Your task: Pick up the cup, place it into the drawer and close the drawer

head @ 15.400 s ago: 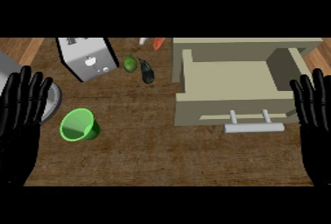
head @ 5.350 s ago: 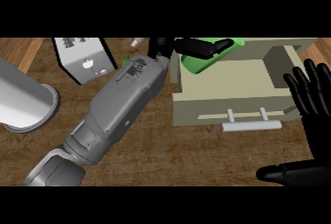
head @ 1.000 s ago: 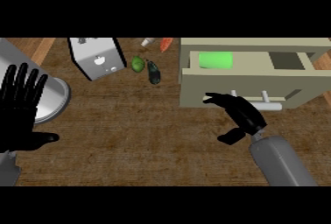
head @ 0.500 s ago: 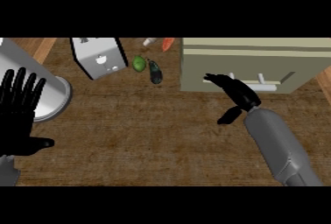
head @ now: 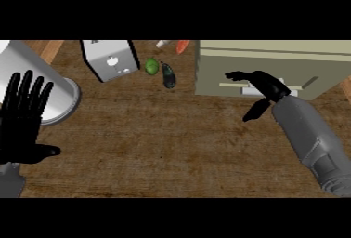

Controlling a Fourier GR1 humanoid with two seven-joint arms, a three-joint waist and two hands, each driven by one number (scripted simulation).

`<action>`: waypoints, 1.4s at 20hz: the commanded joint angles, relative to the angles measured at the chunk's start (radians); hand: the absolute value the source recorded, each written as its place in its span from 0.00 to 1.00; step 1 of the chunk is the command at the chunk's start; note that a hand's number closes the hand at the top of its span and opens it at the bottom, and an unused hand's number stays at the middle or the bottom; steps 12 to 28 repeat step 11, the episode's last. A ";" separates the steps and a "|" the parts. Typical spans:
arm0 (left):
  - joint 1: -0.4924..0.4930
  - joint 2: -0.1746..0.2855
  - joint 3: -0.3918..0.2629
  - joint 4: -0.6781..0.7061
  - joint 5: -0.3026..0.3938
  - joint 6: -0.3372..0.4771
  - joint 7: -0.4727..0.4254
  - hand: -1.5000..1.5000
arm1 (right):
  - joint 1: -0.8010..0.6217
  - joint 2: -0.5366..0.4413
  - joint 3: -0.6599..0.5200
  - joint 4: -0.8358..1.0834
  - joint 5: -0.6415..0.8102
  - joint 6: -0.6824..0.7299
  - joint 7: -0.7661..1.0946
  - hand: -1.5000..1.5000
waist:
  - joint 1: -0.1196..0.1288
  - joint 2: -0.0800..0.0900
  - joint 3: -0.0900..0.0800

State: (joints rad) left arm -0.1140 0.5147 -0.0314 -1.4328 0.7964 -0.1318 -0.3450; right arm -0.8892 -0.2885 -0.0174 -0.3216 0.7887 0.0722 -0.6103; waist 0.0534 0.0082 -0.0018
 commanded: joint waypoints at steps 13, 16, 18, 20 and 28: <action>-0.041 -0.049 -0.028 0.012 -0.075 0.034 -0.017 0.00 | -0.135 -0.077 -0.058 0.157 -0.007 -0.007 0.028 0.00 | 0.026 0.026 0.005; -0.041 -0.049 -0.028 0.012 -0.075 0.034 -0.017 0.00 | -0.135 -0.077 -0.058 0.157 -0.007 -0.007 0.028 0.00 | 0.026 0.026 0.005; -0.041 -0.049 -0.028 0.012 -0.075 0.034 -0.017 0.00 | -0.135 -0.077 -0.058 0.157 -0.007 -0.007 0.028 0.00 | 0.026 0.026 0.005; -0.041 -0.049 -0.028 0.012 -0.075 0.034 -0.017 0.00 | -0.135 -0.077 -0.058 0.157 -0.007 -0.007 0.028 0.00 | 0.026 0.026 0.005; -0.041 -0.049 -0.028 0.012 -0.075 0.034 -0.017 0.00 | -0.135 -0.077 -0.058 0.157 -0.007 -0.007 0.028 0.00 | 0.026 0.026 0.005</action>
